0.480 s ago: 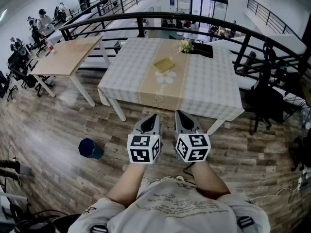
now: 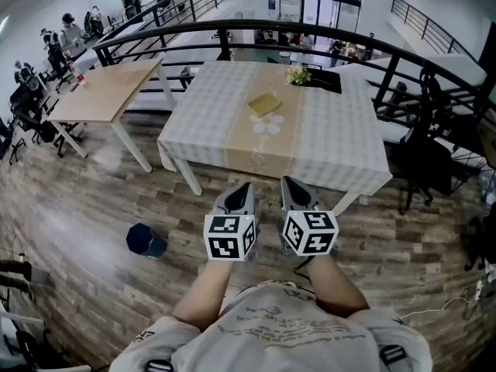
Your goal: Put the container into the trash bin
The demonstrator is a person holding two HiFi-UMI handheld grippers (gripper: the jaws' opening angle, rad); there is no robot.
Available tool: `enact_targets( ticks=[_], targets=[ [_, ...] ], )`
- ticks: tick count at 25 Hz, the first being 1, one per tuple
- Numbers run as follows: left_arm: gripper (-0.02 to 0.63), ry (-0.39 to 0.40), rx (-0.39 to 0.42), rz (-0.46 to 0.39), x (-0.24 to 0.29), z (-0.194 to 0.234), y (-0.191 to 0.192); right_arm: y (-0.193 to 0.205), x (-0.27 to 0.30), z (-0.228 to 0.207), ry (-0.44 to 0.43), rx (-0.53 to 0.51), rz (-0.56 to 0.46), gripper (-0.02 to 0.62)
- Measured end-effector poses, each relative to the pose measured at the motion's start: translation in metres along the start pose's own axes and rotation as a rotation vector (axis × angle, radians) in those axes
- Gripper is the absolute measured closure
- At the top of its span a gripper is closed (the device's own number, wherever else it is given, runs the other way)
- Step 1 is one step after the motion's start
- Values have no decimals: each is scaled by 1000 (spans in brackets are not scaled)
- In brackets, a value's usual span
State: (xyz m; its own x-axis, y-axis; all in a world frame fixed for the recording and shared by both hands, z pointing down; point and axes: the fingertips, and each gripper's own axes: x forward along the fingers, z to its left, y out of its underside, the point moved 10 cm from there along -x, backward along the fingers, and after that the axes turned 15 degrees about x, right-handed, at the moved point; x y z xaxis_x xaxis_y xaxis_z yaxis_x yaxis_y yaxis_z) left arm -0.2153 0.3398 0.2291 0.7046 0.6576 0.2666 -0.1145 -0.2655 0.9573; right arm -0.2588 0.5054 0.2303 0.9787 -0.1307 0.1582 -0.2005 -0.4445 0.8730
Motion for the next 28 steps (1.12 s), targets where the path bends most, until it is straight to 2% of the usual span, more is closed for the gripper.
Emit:
enact_targets(
  ticks=[8, 16, 22, 28],
  targets=[
    [603, 17, -5, 14, -5, 24, 18, 20, 14, 19, -6, 2, 7, 594],
    [603, 8, 42, 27, 18, 49, 21, 14, 56, 22, -33, 4, 13, 594],
    [603, -10, 38, 31, 59, 75, 18, 4, 108, 7, -41, 6, 16, 594],
    [603, -7, 33, 38, 121, 107, 10, -15, 176, -14, -56, -7, 23, 594]
  ],
)
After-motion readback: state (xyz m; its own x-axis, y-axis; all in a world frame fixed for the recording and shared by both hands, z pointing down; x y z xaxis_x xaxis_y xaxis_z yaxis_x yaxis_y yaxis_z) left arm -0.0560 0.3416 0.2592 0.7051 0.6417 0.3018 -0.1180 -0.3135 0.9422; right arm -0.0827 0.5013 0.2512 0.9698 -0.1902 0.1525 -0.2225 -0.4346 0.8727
